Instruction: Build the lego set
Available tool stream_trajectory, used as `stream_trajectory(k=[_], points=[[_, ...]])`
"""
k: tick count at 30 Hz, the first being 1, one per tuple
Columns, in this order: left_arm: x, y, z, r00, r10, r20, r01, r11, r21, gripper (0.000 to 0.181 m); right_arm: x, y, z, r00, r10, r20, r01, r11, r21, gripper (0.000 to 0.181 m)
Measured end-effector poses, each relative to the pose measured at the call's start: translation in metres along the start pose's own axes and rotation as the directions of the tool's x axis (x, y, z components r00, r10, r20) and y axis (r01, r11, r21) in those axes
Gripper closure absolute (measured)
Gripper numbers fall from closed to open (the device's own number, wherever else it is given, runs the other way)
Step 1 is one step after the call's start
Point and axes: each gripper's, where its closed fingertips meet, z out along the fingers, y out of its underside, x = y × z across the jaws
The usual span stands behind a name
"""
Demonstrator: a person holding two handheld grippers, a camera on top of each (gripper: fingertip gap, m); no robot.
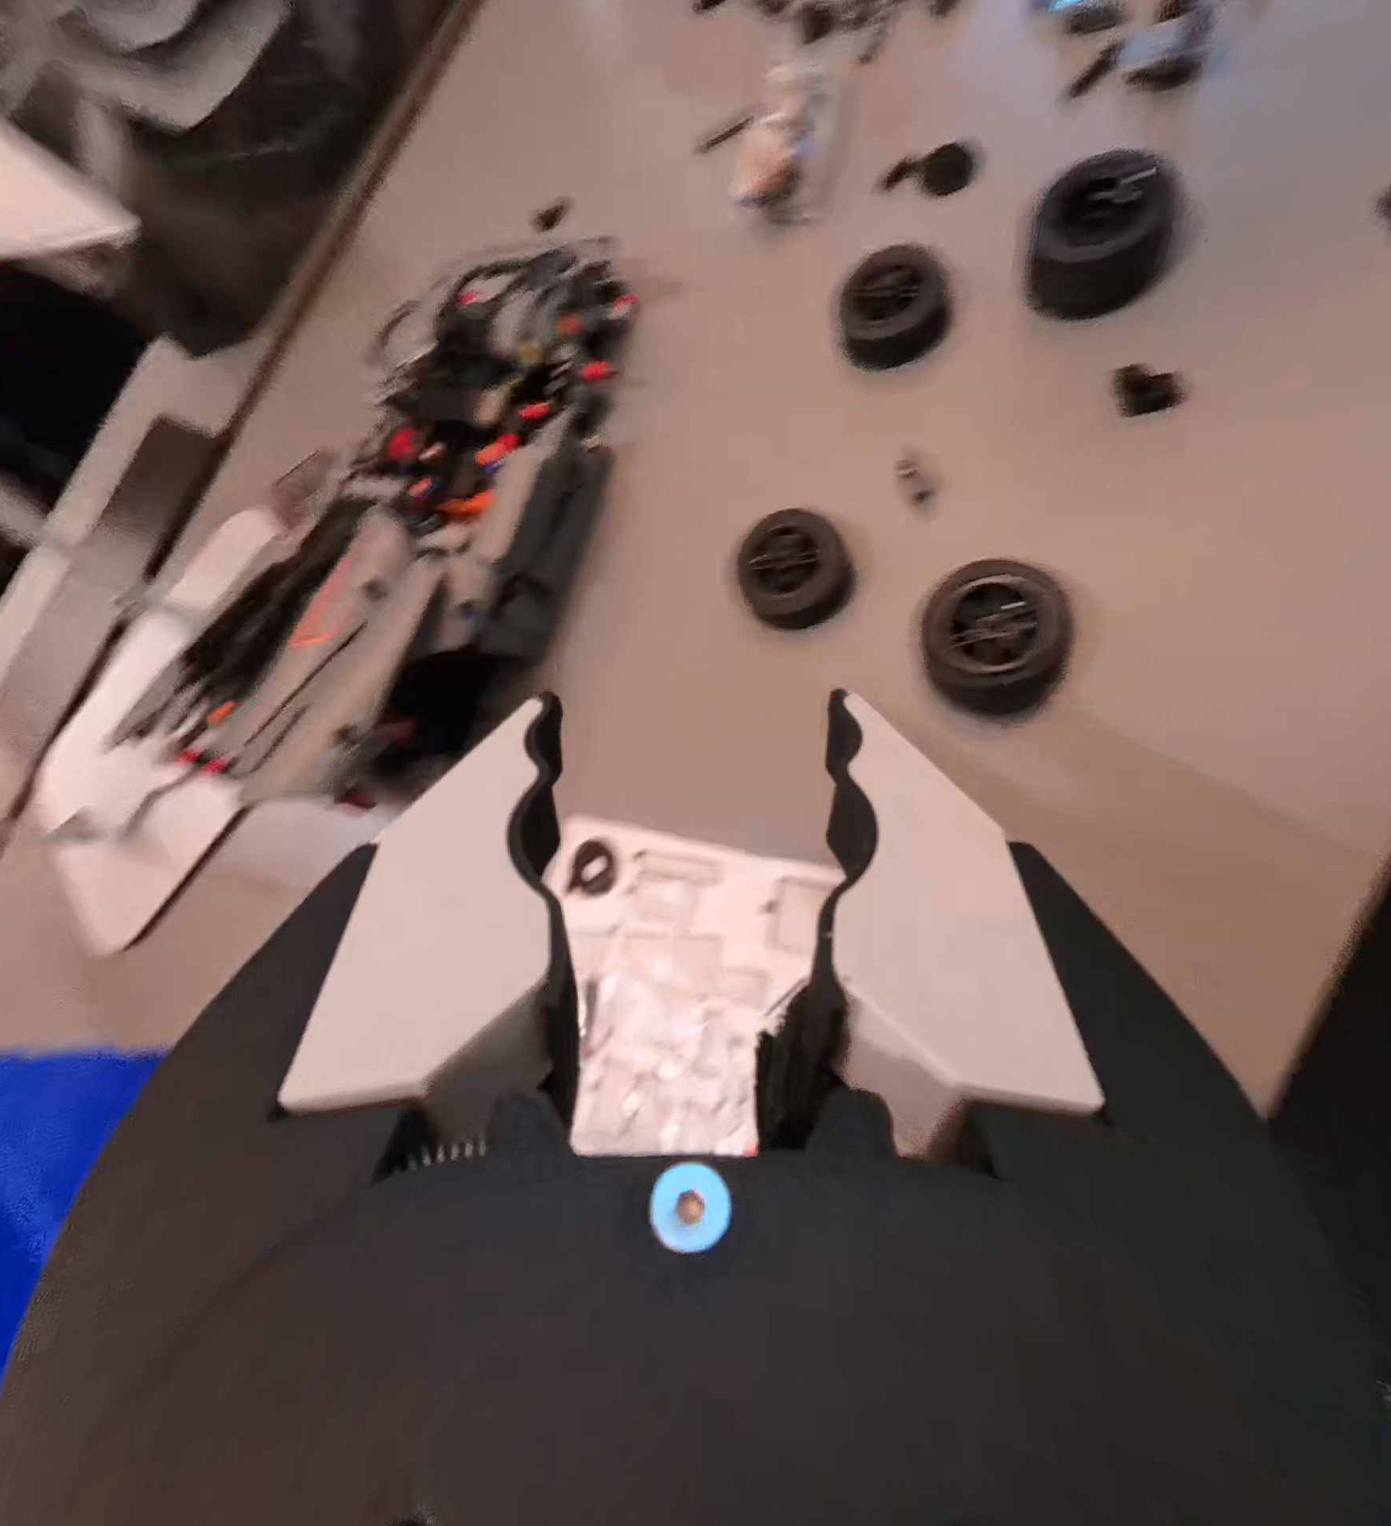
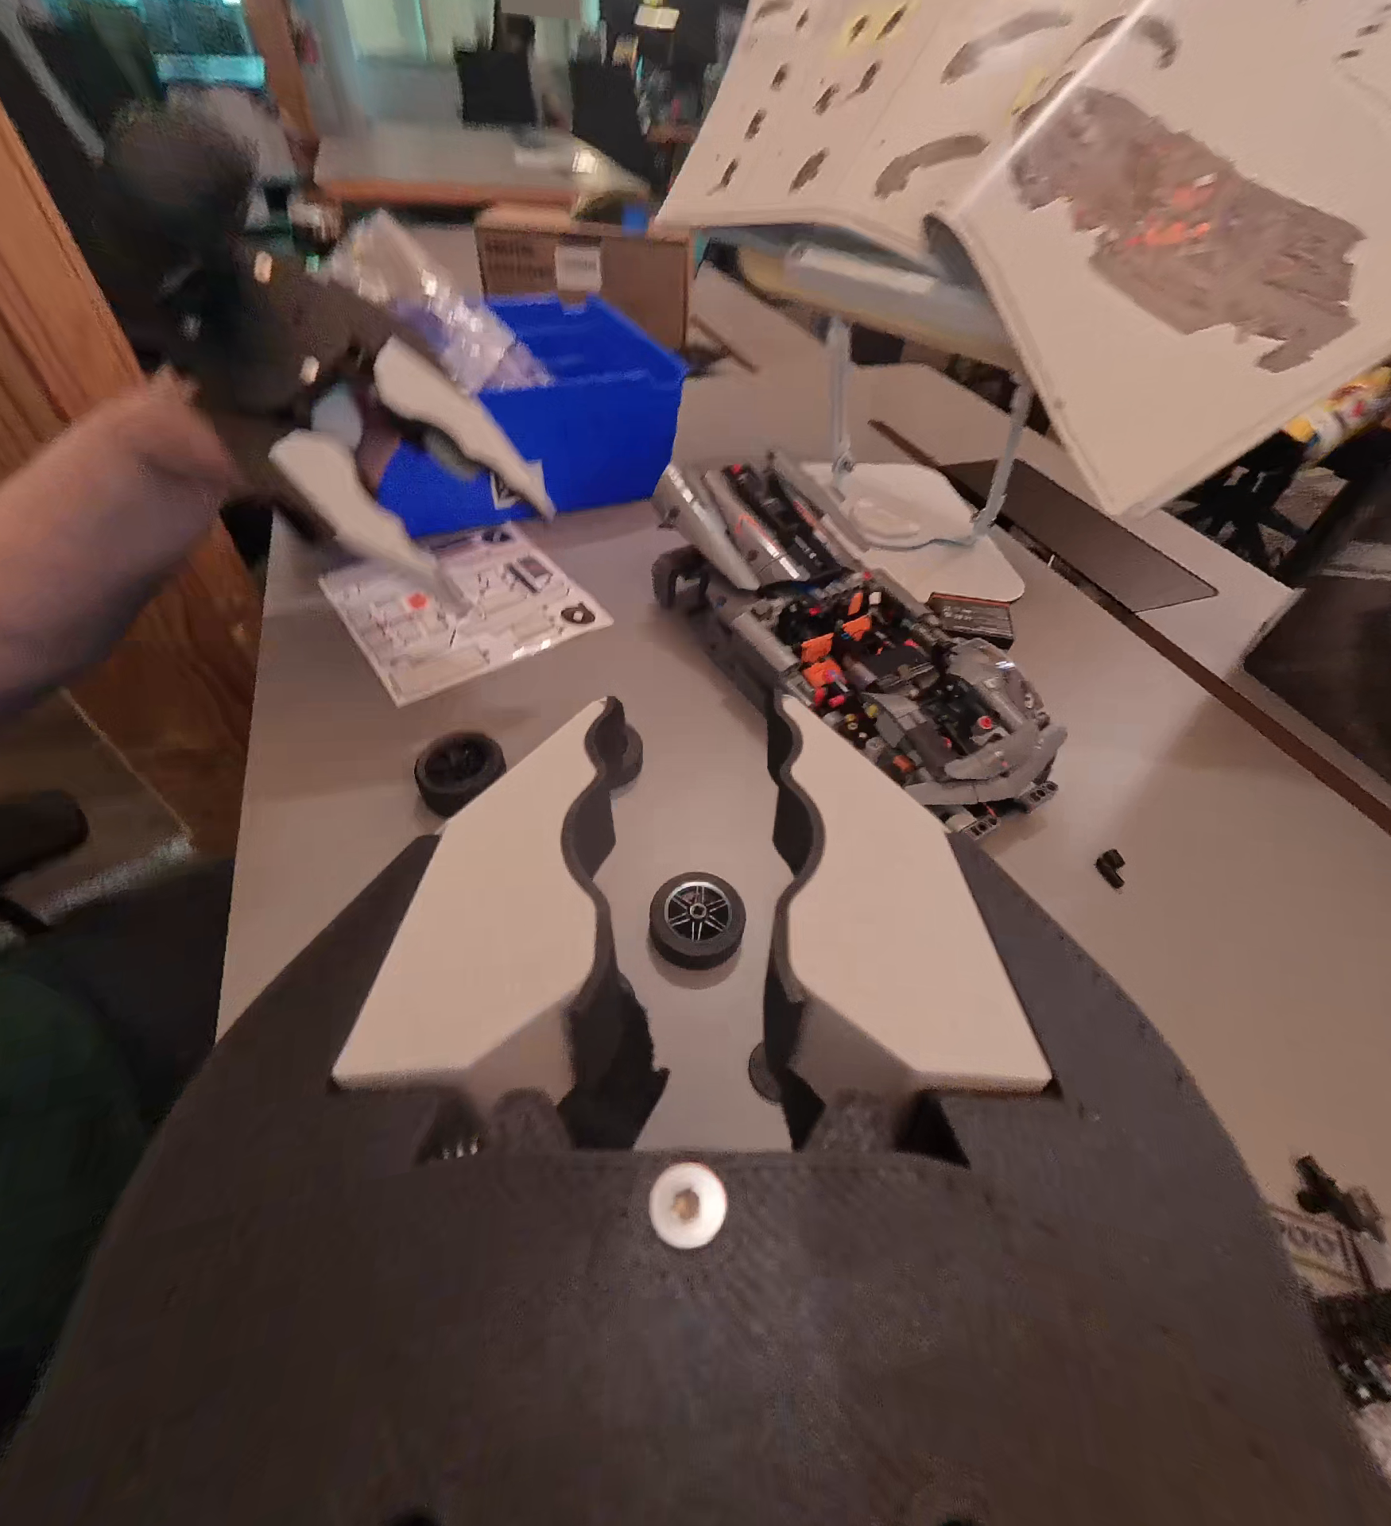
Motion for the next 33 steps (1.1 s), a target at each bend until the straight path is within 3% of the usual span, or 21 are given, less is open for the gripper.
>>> stream_trajectory(k=[3, 5, 8, 14, 17, 21, 26, 29, 33], points=[[-0.042, 0.022, -0.006, 0.985, -0.063, 0.158, 0.077, 0.993, -0.084, 0.122, -0.019, 0.006, 0.020, 0.992, -0.120, 0.030, 0.123, 0.987, -0.101, 0.148], [-0.052, 0.036, 0.000, 0.968, -0.180, 0.174, 0.200, 0.974, -0.105, 0.128, -0.031, 0.010, 0.033, 0.982, -0.180, 0.065, 0.188, 0.972, -0.140, 0.150], [-0.066, 0.057, 0.008, 0.931, -0.229, 0.285, 0.289, 0.938, -0.191, 0.120, -0.040, 0.013, 0.049, 0.975, -0.198, 0.105, 0.213, 0.964, -0.160, 0.151], [-0.078, 0.071, 0.049, 0.848, -0.444, 0.288, 0.496, 0.858, -0.138, 0.114, -0.041, 0.017, 0.055, 0.976, -0.187, 0.111, 0.201, 0.971, -0.132, 0.153], [-0.087, 0.091, 0.064, 0.823, -0.476, 0.309, 0.543, 0.819, -0.185, 0.109, -0.044, 0.020, 0.052, 0.974, -0.191, 0.125, 0.205, 0.973, -0.108, 0.153], [-0.085, 0.090, 0.080, 0.792, -0.580, 0.192, 0.607, 0.781, -0.145, 0.111, -0.043, 0.028, 0.050, 0.974, -0.186, 0.132, 0.202, 0.973, -0.115, 0.154], [-0.092, 0.083, 0.086, 0.776, -0.616, 0.135, 0.629, 0.773, -0.089, 0.133, -0.045, 0.029, 0.048, 0.966, -0.226, 0.128, 0.241, 0.963, -0.121, 0.155], [-0.097, 0.087, 0.087, 0.780, -0.602, 0.171, 0.621, 0.779, -0.089, 0.150, -0.043, 0.032, 0.047, 0.965, -0.232, 0.123, 0.248, 0.960, -0.132, 0.155], [-0.092, 0.085, 0.086, 0.786, -0.598, 0.154, 0.614, 0.785, -0.087, 0.155, -0.040, 0.036, 0.048, 0.966, -0.231, 0.115, 0.247, 0.958, -0.149, 0.156]])
